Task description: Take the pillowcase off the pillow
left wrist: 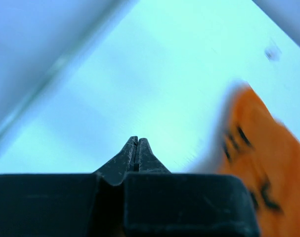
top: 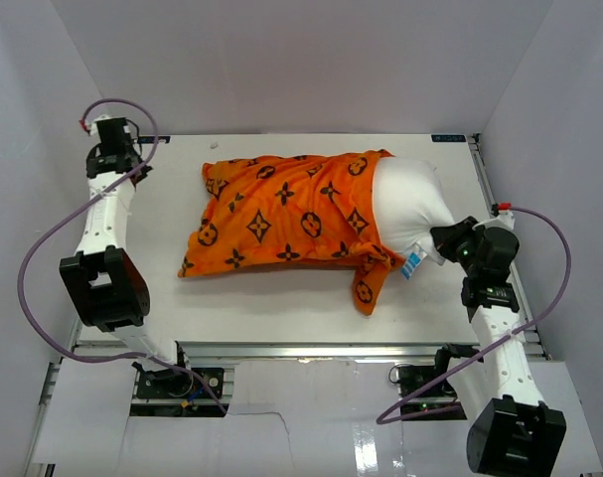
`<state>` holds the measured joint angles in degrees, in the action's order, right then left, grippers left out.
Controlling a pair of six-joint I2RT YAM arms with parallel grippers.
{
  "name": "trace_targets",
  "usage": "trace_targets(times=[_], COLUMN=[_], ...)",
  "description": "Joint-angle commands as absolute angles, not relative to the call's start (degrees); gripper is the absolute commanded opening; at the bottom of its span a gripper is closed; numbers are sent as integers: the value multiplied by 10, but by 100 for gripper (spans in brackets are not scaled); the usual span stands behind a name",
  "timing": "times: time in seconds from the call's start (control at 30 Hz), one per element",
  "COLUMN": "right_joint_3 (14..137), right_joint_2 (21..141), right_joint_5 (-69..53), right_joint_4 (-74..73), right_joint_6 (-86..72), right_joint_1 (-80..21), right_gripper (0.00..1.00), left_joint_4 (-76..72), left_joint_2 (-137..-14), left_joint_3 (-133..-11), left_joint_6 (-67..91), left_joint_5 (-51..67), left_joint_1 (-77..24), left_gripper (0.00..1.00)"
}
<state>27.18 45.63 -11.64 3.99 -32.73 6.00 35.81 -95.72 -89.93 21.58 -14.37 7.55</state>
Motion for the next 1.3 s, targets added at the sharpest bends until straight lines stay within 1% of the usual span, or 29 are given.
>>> trace_targets(times=[0.0, 0.03, 0.13, 0.17, 0.27, 0.3, 0.33, 0.37, 0.4, 0.43, 0.47, 0.5, 0.53, 0.57, 0.6, 0.63, 0.67, 0.77, 0.8, 0.9, 0.93, 0.97, 1.03, 1.13, 1.27], right_joint_3=[282, 286, 305, 310, 318, 319, 318, 313, 303, 298, 294, 289, 287, 287, 288, 290, 293, 301, 301, 296, 291, 290, 288, 282, 284], right_joint_2=[445, 447, 450, 449, 446, 451, 453, 449, 447, 444, 439, 438, 439, 444, 448, 452, 459, 466, 466, 461, 461, 462, 468, 477, 477], right_joint_5=[-61, -67, -78, -83, -132, -174, -190, -203, -206, -205, -207, -217, -226, -241, -240, -236, -217, -195, -191, -165, -159, -150, -137, -120, -114], right_joint_4=[55, 53, 35, 33, 43, 54, 60, 70, 77, 79, 80, 83, 86, 90, 91, 91, 88, 83, 87, 91, 94, 100, 101, 107, 111], right_joint_6=[-339, -340, -334, -333, -330, -333, -338, -346, -348, -349, -349, -347, -346, -344, -341, -337, -332, -326, -332, -337, -342, -342, -343, -345, -345], right_joint_1=[138, 148, 190, 201, 215, 214, 214, 210, 204, 202, 201, 200, 198, 183, 169, 154, 119, 68, 57, 19, 1, -13, -38, -66, -69], right_gripper=[8, 8, 8, 8, 8, 8, 8, 8, 8, 8, 8, 8, 8, 8, 8, 8, 8, 8, 8, 8, 8, 8, 8, 8, 8], left_joint_4=[340, 331, 334, 359, 404, 403, 376, 366, 354, 343, 335, 317, 308, 295, 274, 261, 248, 195, 176, 182, 185, 189, 199, 220, 250], left_joint_2=[-932, -928, -948, -971, -981, -954, -934, -913, -870, -851, -834, -804, -789, -774, -747, -734, -722, -693, -694, -740, -769, -784, -812, -860, -909], left_joint_3=[-944, -947, -1004, -1052, -1092, -1062, -1032, -1003, -946, -921, -898, -852, -831, -811, -774, -757, -741, -694, -686, -690, -706, -715, -735, -760, -762], left_joint_6=[236, 232, 223, 224, 217, 218, 214, 202, 191, 183, 184, 182, 186, 192, 195, 199, 200, 227, 254, 292, 293, 292, 287, 300, 319], left_joint_5=[-163, -173, -184, -184, -58, 30, 54, 52, 39, 9, -13, -6, -5, -3, -9, -14, -17, -27, -26, -14, -18, -52, -76, -125, -187], left_joint_1=[116, 118, 123, 123, 119, 108, 66, 34, -11, -92, -127, -186, -212, -237, -289, -313, -336, -405, -427, -450, -476, -491, -531, -554, -560], left_gripper=[0, 0, 0, 0, 0, 4, 13, 21, 40, 45, 49, 55, 57, 62, 65, 67, 69, 71, 73, 75, 77, 77, 78, 79, 78])
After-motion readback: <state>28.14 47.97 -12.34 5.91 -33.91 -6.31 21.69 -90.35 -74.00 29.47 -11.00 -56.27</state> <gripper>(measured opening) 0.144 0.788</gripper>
